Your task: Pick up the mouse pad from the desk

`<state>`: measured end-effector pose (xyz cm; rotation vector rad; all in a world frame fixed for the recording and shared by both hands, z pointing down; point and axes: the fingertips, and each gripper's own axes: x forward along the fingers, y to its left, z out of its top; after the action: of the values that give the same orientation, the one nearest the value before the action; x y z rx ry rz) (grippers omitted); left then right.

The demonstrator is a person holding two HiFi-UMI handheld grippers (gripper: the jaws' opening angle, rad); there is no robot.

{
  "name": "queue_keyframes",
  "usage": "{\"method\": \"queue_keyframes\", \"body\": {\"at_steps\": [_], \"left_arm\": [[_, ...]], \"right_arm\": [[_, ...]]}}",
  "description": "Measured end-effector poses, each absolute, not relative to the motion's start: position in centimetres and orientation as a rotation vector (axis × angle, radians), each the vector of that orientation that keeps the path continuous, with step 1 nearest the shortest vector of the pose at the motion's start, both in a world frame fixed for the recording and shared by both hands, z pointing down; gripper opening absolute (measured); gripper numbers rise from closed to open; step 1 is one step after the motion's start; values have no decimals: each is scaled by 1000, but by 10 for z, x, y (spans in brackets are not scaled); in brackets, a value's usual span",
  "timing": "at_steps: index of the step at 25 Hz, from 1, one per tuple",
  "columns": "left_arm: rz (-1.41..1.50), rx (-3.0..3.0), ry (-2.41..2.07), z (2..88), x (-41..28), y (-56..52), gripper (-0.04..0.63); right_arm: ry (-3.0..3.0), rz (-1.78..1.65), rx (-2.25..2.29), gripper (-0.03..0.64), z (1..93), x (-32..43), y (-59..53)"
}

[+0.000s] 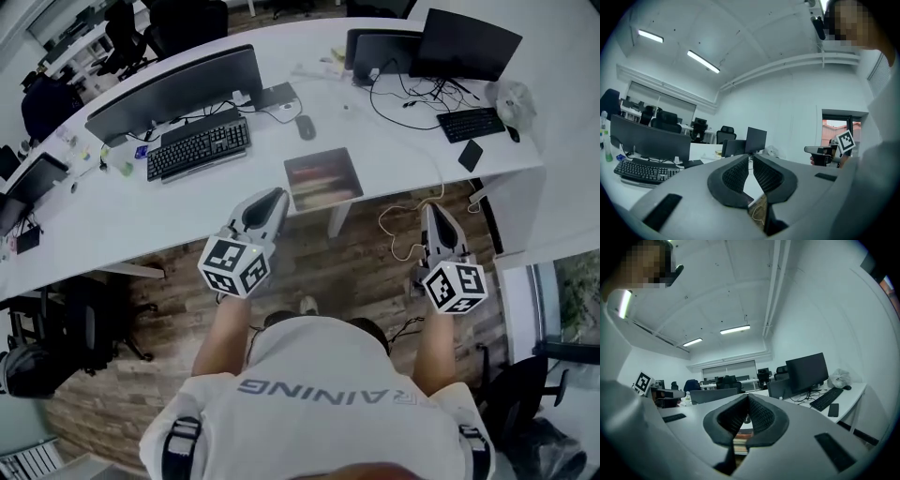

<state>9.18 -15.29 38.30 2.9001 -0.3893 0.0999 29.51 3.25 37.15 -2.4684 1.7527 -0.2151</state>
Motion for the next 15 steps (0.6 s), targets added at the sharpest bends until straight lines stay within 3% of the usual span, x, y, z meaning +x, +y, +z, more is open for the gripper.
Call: {"method": "queue_keyframes", "body": {"at_steps": [15], "left_arm": [[117,2792,-730,403,97,-237,52]], "right_arm": [[2008,-322,-2280,21,402,351,-109]]}}
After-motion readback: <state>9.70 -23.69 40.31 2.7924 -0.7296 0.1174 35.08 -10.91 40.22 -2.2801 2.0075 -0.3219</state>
